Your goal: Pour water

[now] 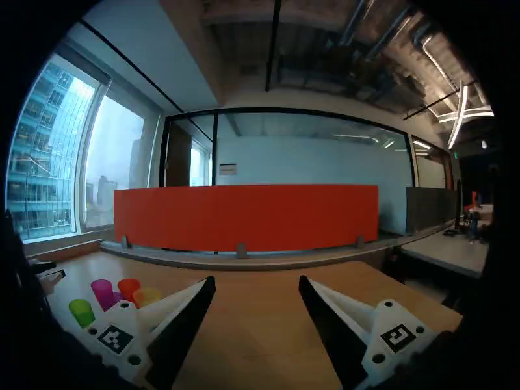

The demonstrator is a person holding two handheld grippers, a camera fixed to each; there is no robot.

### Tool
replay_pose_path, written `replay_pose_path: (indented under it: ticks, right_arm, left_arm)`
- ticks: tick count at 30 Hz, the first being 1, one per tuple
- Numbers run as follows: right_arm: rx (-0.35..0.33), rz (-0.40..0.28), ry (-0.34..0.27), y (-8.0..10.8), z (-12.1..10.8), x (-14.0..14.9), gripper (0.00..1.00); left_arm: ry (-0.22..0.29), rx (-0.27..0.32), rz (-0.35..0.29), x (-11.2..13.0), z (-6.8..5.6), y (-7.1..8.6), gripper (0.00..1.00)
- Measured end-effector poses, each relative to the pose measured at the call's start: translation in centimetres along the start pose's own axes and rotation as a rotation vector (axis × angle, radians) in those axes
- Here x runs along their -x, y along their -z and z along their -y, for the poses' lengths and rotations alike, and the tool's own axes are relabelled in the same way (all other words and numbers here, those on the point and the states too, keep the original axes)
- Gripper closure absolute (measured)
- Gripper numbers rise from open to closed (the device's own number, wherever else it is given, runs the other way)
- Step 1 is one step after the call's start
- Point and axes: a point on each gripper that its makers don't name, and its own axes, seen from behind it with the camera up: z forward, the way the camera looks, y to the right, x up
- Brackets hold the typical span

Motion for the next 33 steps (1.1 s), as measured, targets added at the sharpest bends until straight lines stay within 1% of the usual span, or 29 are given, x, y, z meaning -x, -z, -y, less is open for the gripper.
replay_pose_path:
  ticks: [12,23,33]
  right_arm:
    - [0.002,-0.01,-0.002,0.21,-0.28,-0.26,0.0]
    - [-0.017,-0.038,0.028,0.33,-0.66,-0.33,0.01]
    - [-0.026,-0.058,0.051,-0.29,-0.74,0.42,0.0]
  left_arm:
    - [-0.002,0.001,0.003,0.12,-0.08,-0.08,0.0]
    - [-0.002,0.001,0.004,0.16,-0.12,-0.08,0.0]
    - [-0.003,0.001,0.004,0.19,-0.09,-0.08,0.0]
